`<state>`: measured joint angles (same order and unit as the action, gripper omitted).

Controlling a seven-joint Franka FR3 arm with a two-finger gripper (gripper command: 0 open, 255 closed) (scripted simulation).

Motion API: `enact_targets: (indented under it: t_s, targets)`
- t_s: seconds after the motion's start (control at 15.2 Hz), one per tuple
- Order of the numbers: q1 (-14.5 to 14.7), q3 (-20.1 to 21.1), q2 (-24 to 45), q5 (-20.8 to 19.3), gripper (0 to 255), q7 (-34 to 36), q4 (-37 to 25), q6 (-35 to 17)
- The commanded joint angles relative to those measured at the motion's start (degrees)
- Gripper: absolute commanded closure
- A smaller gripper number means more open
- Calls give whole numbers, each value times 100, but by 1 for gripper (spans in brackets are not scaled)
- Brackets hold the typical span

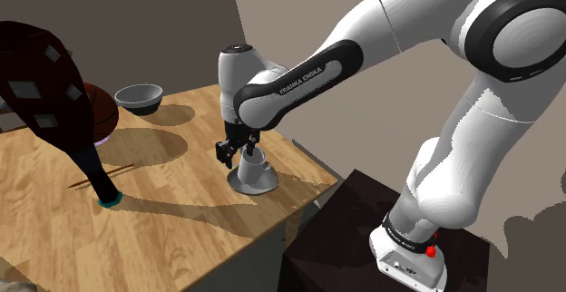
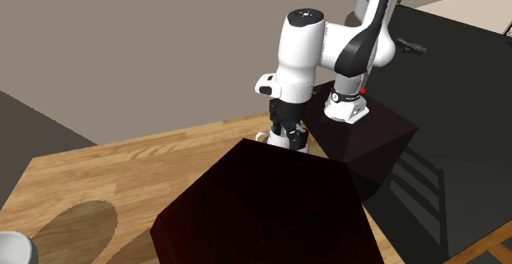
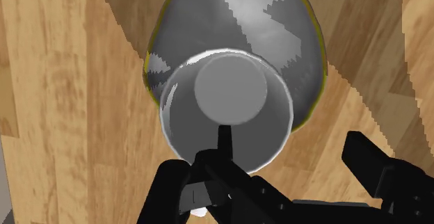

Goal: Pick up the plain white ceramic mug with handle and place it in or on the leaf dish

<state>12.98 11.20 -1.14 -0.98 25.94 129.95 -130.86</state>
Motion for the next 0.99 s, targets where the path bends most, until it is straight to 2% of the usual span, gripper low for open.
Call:
enact_targets:
  t_s: [0.0,0.13,0.4,0.92]
  targets:
    - [0,0,0,0,0,0,0,0]
    - [0,0,0,0,0,0,0,0]
    - [2,-8,-388,99,0,-72,-344,723]
    - [2,-8,-388,99,0,-72,-344,723]
